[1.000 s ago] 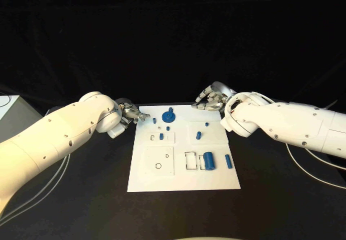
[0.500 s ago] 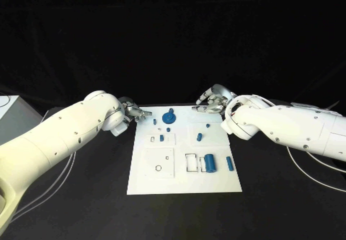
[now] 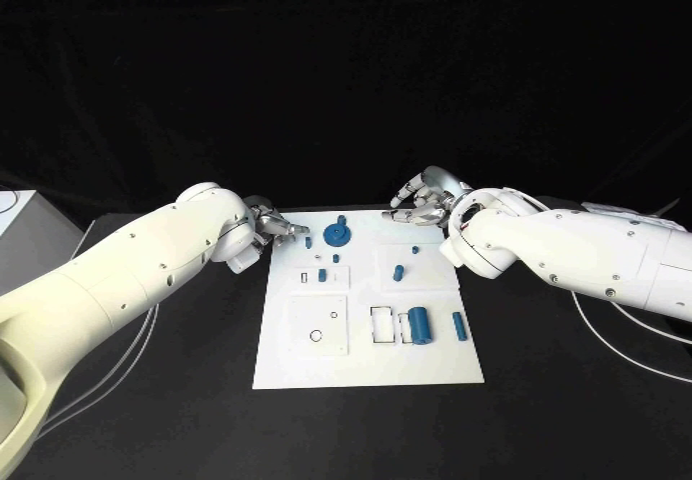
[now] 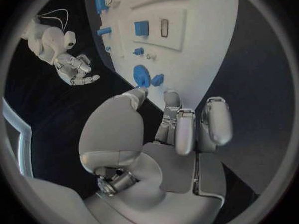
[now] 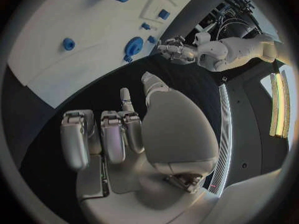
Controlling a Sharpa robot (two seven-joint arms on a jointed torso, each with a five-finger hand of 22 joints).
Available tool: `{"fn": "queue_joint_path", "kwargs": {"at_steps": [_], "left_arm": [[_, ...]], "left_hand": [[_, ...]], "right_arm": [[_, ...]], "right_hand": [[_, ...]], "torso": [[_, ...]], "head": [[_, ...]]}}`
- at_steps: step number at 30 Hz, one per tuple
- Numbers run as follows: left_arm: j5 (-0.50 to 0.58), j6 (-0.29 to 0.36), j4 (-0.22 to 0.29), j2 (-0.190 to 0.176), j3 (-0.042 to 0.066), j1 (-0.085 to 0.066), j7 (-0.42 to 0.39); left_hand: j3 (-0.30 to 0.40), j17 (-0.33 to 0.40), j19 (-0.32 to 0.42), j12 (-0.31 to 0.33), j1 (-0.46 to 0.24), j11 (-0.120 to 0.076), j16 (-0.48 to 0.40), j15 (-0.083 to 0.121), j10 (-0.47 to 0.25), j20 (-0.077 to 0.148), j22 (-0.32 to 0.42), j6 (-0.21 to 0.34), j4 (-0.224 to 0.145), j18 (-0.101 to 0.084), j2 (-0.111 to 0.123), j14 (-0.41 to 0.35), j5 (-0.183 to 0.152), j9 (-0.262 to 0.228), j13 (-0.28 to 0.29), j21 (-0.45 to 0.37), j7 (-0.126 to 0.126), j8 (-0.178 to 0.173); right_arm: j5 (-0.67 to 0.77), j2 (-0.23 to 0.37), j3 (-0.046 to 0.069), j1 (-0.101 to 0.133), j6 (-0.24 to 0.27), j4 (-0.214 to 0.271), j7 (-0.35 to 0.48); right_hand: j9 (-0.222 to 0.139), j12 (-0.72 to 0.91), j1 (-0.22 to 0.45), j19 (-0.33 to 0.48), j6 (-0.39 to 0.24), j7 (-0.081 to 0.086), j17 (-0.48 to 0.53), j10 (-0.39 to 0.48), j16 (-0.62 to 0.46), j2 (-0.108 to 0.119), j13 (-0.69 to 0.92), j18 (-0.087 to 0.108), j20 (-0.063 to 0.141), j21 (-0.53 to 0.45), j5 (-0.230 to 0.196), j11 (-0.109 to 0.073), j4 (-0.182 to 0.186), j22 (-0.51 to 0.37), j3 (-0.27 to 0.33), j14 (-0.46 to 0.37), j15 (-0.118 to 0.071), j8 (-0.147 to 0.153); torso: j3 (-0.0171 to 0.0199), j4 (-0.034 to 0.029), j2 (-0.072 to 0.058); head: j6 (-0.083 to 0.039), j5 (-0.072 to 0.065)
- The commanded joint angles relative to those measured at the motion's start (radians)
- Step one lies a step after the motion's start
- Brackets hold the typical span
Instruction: Assemble the parts on the task board
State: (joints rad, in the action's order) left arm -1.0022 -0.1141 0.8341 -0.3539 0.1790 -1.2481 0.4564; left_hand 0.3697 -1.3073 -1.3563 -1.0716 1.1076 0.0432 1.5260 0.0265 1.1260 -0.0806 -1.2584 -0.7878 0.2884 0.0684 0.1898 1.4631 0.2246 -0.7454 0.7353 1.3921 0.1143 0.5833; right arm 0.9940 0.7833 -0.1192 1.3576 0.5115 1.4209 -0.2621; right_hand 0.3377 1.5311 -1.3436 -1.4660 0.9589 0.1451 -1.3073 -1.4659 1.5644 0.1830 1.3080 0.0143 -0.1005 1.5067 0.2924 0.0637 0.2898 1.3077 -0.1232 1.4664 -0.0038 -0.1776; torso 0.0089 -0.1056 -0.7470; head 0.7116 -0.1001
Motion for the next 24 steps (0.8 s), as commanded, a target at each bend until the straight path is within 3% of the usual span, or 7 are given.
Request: {"fn": "queue_joint_path", "kwargs": {"at_steps": [1,24], "left_arm": [[-0.004,-0.022,-0.005,0.007,-0.001,-0.003,-0.020],[0.001,-0.032,-0.013,0.026,-0.006,-0.007,-0.032]], "left_hand": [[-0.007,-0.193,-0.005,-0.004,0.007,-0.002,0.007,-0.007,-0.006,-0.002,-0.001,0.006,-0.001,0.007,0.006,0.078,0.006,0.001,-0.001,0.007,0.003,0.006],[-0.005,-0.198,-0.008,-0.003,0.043,-0.004,0.010,-0.006,-0.009,-0.001,-0.007,0.004,-0.004,0.006,0.002,0.080,0.005,0.003,-0.005,0.010,0.001,0.014]], "right_arm": [[0.010,-0.001,0.001,0.001,0.011,0.002,0.010],[0.010,-0.007,0.001,0.005,0.013,0.003,0.010]], "right_hand": [[0.002,-0.009,0.010,-0.075,-0.007,0.001,-0.245,-0.067,0.000,0.000,0.227,0.003,0.006,-0.005,0.007,0.000,0.001,0.215,0.005,0.100,-0.005,-0.005],[0.002,-0.009,0.010,-0.075,-0.007,0.001,-0.245,-0.067,0.000,0.000,0.227,0.003,0.006,-0.005,0.007,0.000,0.001,0.215,0.005,0.100,-0.005,-0.005]], "torso": [[0.0008,0.0013,-0.003],[0.0001,0.0015,-0.004]], "head": [[-0.004,-0.004],[0.002,-0.010]]}}
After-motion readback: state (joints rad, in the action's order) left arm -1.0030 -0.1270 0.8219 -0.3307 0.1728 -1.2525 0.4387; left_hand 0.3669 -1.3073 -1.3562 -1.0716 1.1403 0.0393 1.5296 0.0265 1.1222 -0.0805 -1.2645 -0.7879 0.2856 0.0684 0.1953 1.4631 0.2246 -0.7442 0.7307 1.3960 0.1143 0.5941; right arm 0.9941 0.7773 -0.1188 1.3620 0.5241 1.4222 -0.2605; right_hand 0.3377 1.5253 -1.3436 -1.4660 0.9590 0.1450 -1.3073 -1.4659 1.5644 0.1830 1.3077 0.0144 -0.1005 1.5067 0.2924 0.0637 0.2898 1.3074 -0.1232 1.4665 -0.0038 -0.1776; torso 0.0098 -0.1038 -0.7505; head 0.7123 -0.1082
